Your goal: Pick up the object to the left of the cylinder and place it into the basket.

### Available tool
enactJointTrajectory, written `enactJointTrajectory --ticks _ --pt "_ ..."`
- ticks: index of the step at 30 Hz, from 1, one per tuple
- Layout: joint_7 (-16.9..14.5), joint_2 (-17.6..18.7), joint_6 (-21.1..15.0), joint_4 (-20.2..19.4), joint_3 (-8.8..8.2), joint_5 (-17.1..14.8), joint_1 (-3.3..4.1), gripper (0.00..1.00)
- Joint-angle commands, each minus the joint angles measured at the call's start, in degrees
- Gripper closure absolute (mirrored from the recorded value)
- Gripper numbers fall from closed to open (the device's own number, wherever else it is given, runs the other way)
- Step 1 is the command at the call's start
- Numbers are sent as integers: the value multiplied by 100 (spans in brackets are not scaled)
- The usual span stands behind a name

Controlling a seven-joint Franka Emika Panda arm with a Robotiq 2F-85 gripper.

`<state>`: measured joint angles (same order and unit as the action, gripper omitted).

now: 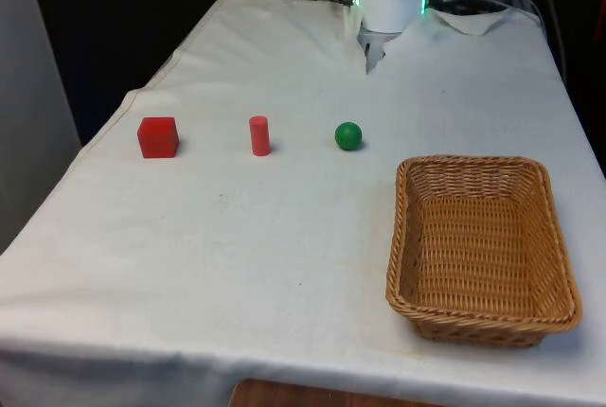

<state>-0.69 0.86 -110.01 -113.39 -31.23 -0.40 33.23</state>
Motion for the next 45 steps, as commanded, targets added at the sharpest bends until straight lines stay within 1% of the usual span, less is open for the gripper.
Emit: enactJointTrajectory --ticks 1,2,3,7,8,10,11,12,17,18,20,21,22,28,29,30,32,37,38,39,41,45 --pt "103 -69 -183 -120 29 120 23 0" --pt "29 -29 -57 -52 23 34 0 0" --pt "126 -86 -229 -172 52 149 17 0" --pt "206 -143 -430 -361 120 252 17 0" --pt "241 -160 -527 -441 149 298 17 0" --pt "252 -160 -625 -516 172 332 11 0" --pt "183 -120 -516 -458 166 241 0 0" --pt "258 -160 -659 -544 178 350 11 0" --pt "246 -143 -888 -705 195 413 6 0" --pt "235 -132 -997 -779 195 430 6 0" --pt "223 -126 -1100 -859 195 453 0 0" --pt "189 -115 -1020 -831 189 395 0 0" --pt "206 -126 -1152 -900 189 458 0 0" --pt "74 -86 -1495 -1169 160 487 -46 0" --pt "80 -80 -1387 -1106 166 430 -34 0" --pt "46 -80 -1547 -1209 149 487 -52 0" --pt "6 -69 -1644 -1283 138 493 -63 0" --pt "-126 -34 -1954 -1530 103 510 -126 0" --pt "-149 -29 -1994 -1564 97 510 -132 0" --pt "-138 -29 -1896 -1524 109 470 -120 0" --pt "-223 0 -2154 -1673 74 504 -160 0" --pt "-327 46 -2361 -1816 34 498 -183 0"
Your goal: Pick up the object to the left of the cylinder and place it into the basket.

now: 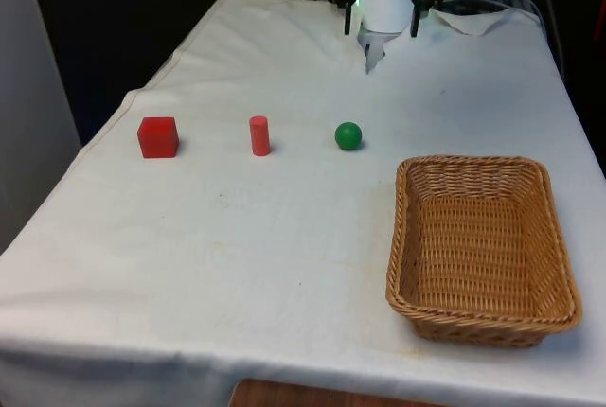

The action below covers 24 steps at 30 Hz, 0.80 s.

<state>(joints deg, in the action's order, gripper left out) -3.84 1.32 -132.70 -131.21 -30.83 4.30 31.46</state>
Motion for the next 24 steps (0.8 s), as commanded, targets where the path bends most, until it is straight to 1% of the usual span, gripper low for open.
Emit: enactJointTrajectory --ticks 1,3,4,5,9,10,11,12,18,19,20,21,24 --pt "-34 11 -143 -69 -17 29 -17 0" --pt "-92 46 -264 -138 -46 23 -23 0" --pt "-80 46 -166 -103 -46 0 -11 0" --pt "-143 74 -372 -206 -74 17 -29 0" --pt "-252 143 -602 -321 -126 6 -52 0" --pt "-309 178 -722 -378 -149 0 -63 0" --pt "-286 183 -642 -350 -149 0 -52 0" --pt "-332 195 -768 -401 -160 -6 -63 0" --pt "-487 332 -1152 -567 -229 -29 -92 0" --pt "-527 378 -1278 -613 -246 -34 -97 0" --pt "-476 367 -1163 -573 -246 -6 -86 0" --pt "-539 413 -1346 -636 -246 -40 -97 0" --pt "-573 504 -1524 -693 -252 -57 -103 0"
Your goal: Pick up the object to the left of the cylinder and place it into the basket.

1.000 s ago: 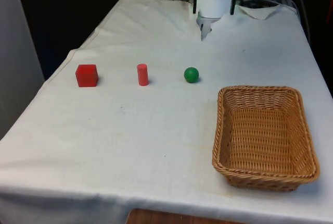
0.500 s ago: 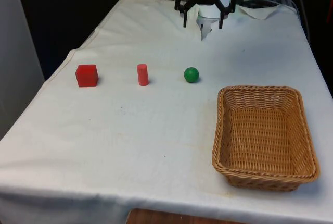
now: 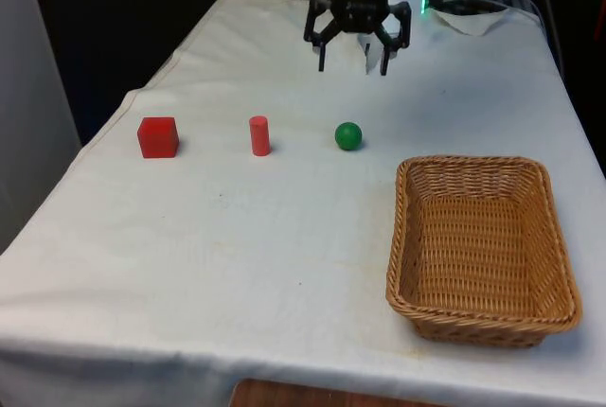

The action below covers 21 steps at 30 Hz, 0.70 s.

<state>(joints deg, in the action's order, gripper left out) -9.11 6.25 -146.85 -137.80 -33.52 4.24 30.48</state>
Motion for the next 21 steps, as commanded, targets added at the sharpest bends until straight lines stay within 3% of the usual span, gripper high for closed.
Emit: enactJointTrajectory --ticks 1,3,4,12,13,14,20,21 --pt "-57 52 -172 -57 17 -57 -6 0" --pt "-63 155 -350 -103 29 -69 -6 0" --pt "-11 155 -246 -63 6 0 0 0" --pt "-115 464 -831 -201 132 -223 -34 0" --pt "-11 493 -745 -149 63 -92 6 0" --pt "-120 493 -877 -212 143 -246 -40 0" --pt "-286 756 -1106 -246 223 -527 -63 0" --pt "-195 825 -1060 -189 115 -413 6 0"
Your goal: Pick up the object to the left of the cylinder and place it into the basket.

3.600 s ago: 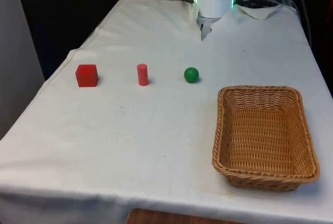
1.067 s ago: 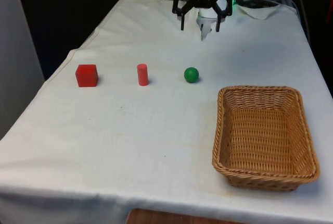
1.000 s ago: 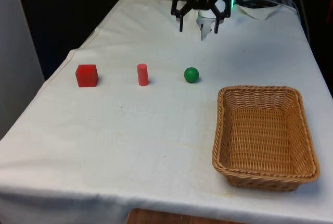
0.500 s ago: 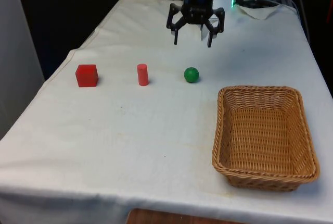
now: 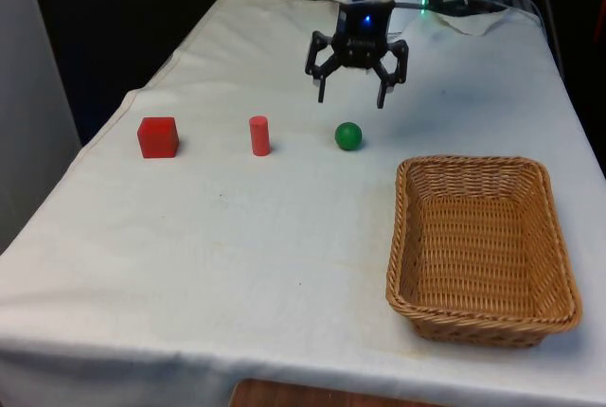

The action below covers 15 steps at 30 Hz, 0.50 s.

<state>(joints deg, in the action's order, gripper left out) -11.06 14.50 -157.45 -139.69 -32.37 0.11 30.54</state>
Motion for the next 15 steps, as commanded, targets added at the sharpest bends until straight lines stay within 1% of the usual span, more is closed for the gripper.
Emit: enactJointTrajectory --ticks 1,5,6,10,11,12,13,15 --pt "-132 -29 -74 -52 120 -172 -74 0" --pt "-309 126 -195 -46 149 -395 -92 0" --pt "-401 201 -252 -40 155 -498 -97 0" --pt "-567 332 -350 -34 166 -676 -109 0" --pt "-441 384 -281 0 34 -544 -11 0" --pt "-602 361 -367 -34 166 -716 -115 0" --pt "-676 407 -407 -34 183 -791 -132 0" --pt "-768 453 -424 -29 195 -882 -143 0"
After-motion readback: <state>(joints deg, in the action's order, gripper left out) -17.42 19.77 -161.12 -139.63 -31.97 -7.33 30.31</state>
